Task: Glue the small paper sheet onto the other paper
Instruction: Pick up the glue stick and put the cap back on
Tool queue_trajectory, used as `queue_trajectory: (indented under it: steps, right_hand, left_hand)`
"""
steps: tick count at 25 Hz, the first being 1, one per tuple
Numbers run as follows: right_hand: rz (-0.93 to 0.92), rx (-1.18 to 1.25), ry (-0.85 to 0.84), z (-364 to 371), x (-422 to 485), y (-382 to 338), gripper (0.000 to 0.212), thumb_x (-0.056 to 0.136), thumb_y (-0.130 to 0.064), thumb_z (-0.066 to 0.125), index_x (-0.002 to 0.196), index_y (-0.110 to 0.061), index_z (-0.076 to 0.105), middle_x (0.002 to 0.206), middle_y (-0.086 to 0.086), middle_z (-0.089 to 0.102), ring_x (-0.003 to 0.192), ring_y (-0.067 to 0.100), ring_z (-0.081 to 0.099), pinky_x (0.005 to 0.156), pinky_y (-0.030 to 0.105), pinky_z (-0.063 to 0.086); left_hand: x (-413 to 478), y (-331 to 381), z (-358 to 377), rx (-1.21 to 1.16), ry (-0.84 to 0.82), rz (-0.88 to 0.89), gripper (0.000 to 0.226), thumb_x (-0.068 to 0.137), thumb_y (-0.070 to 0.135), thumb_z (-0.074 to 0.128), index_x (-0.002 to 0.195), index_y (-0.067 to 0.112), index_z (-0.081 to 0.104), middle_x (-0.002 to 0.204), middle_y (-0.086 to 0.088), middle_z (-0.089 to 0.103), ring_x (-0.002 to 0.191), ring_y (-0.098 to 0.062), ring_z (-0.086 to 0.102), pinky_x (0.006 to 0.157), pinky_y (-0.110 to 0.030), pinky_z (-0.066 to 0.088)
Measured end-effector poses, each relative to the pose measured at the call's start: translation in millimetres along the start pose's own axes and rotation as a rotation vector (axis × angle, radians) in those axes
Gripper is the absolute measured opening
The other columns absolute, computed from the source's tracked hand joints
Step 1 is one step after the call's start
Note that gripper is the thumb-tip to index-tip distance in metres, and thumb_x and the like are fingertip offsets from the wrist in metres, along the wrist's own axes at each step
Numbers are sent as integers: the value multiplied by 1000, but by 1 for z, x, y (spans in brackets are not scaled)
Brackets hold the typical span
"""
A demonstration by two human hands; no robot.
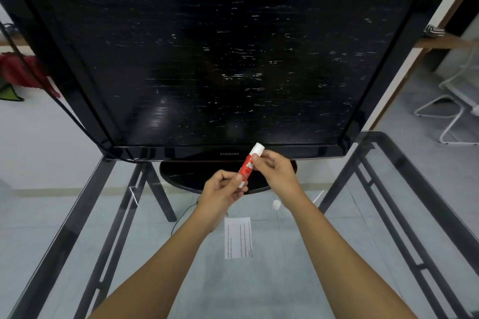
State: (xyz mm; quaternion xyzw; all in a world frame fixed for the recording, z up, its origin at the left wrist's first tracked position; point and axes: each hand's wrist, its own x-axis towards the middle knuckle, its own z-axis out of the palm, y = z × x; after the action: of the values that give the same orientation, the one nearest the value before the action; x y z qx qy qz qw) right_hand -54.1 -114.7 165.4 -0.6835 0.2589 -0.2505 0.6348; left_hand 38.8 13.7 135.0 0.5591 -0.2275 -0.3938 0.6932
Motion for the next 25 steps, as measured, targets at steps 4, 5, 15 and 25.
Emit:
queue_trajectory:
  steps: [4,5,15,25]
  right_hand:
    - [20,50,81,6,0,-2,20,83,-35,65,99,-24,67,96,-6,72,94,5,66,80,17,47]
    - [21,52,102,8,0,-3,22,83,-37,65,100,-23,66,98,-5,71,95,7,66,79,17,48]
    - [13,60,142,7,-4,-8,10,82,-38,65,90,-32,65,87,-11,71,83,-1,67,64,6,47]
    - [-1,133,133,10,-7,-14,13,86,-35,62,93,-26,68,87,-9,73,85,0,67,64,0,42]
  left_hand:
    - [3,4,3,167,87,130,16,78,22,72,86,17,58,88,-5,68,84,-14,66,74,-24,53]
    - [4,4,4,206,113,161,16,78,20,72,83,19,58,86,-2,67,83,-12,65,71,-21,53]
    - [0,13,1,199,13,110,30,77,39,63,91,12,60,85,-6,69,73,-14,66,74,-31,52]
    - [0,21,10,-283,7,-171,24,94,33,48,107,14,54,65,-2,52,54,-7,47,58,-21,44]
